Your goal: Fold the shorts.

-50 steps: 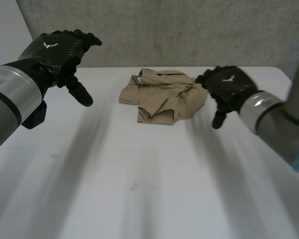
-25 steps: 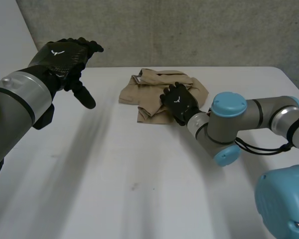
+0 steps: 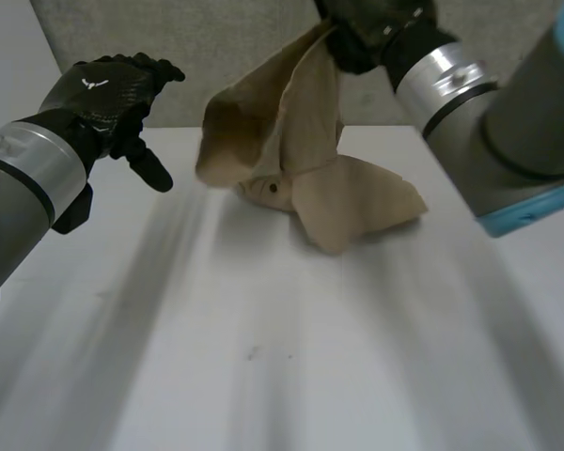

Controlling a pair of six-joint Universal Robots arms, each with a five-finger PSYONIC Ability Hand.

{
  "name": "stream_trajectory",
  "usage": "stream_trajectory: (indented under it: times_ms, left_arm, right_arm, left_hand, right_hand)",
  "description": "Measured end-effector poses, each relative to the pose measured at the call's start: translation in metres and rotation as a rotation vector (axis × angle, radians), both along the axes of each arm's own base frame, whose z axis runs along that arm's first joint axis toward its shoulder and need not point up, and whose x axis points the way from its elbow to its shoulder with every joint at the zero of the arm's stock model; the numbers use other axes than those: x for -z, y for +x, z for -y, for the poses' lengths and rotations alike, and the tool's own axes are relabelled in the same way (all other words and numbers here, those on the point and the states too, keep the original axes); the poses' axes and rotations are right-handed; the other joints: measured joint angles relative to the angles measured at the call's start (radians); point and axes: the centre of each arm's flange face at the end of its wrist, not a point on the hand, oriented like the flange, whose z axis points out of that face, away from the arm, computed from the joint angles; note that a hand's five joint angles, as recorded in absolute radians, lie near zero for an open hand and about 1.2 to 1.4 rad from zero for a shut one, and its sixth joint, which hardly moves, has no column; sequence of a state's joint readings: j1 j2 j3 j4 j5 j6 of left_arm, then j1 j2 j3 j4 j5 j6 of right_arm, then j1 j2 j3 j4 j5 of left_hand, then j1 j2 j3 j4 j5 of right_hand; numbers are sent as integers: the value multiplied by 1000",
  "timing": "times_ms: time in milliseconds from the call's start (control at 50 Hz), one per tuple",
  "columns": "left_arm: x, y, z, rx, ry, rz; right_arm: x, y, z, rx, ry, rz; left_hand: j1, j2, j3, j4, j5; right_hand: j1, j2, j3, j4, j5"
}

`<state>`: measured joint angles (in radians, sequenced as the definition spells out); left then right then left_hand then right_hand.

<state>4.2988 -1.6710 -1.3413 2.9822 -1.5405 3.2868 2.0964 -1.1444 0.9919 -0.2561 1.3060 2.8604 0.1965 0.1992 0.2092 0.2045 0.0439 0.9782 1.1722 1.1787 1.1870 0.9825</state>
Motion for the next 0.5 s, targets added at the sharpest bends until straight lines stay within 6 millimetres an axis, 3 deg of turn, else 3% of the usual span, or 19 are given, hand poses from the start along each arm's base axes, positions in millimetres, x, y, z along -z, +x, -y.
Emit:
stream_trajectory:
  times_ms: [140, 260, 380, 400, 460, 480, 500]
  left_arm:
    - [-6, 2, -3, -6, -17, -8]
    - [-10, 4, -7, -12, -27, -13]
    - [-8, 4, -8, -12, -20, -10]
    - [-6, 4, -8, -12, -15, -8]
    - [-4, 4, -7, -13, -8, -4]
    - [-3, 4, -7, -13, -6, -3]
    - [-2, 4, -7, -14, -2, -2]
  right_arm:
    - [-24, -23, -35, -4, 12, 41]
    - [-38, -46, -80, -56, 37, 84]
    - [-11, -52, -110, -183, 164, 36]
    - [3, -52, -117, -223, 212, 4]
    - [27, -53, -125, -272, 294, -55]
    - [34, -53, -126, -281, 316, -73]
    - [41, -54, -127, -287, 338, -92]
  left_hand:
    - [0, 0, 0, 0, 0]
    - [0, 0, 0, 0, 0]
    - [0, 0, 0, 0, 0]
    - [0, 0, 0, 0, 0]
    - [0, 0, 0, 0, 0]
    - [0, 0, 0, 0, 0]
    - [0, 0, 0, 0, 0]
  right_hand:
    - [1, 0, 0, 0, 0]
    - [1, 0, 0, 4, 0]
    - [-18, -33, -31, -30, -24]
    - [-121, -172, -167, -172, -141]
    - [-234, -307, -311, -299, -262]
    - [-495, -602, -604, -610, -577]
    - [-544, -662, -665, -671, -641]
